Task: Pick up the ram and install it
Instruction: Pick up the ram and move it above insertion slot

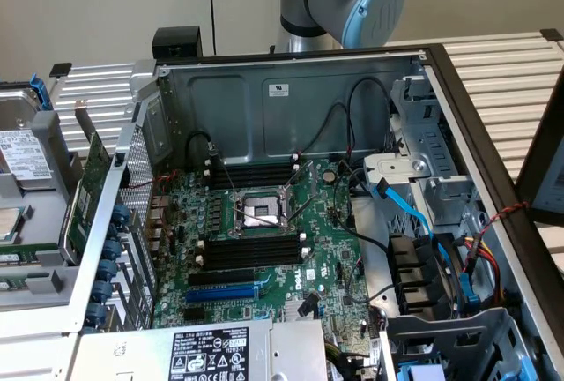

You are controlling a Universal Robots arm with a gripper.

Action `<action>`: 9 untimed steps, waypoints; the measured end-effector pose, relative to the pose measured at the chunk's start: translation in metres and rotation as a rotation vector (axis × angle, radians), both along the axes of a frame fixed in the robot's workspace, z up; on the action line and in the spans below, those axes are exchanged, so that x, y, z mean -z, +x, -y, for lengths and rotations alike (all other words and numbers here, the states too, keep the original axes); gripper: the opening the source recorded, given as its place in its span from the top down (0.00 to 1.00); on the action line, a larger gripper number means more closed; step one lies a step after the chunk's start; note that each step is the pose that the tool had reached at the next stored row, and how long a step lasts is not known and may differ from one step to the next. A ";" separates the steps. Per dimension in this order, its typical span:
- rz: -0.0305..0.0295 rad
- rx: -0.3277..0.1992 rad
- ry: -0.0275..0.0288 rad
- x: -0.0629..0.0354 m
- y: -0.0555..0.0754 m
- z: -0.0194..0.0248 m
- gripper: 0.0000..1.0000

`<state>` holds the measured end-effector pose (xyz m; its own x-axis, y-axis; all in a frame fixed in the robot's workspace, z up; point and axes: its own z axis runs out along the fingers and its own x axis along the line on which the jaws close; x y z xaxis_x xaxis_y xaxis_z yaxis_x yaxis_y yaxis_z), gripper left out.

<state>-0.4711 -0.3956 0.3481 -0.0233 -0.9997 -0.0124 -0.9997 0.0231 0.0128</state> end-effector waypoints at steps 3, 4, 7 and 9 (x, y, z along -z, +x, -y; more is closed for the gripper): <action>-0.0026 -0.042 0.0001 0.0040 0.000 0.0001 0.61; -0.0026 -0.054 0.0001 0.0058 0.000 0.0001 0.61; -0.0025 -0.076 -0.0001 0.0112 0.000 0.0002 0.61; 0.0029 -0.075 -0.0001 0.0136 0.000 0.0003 0.61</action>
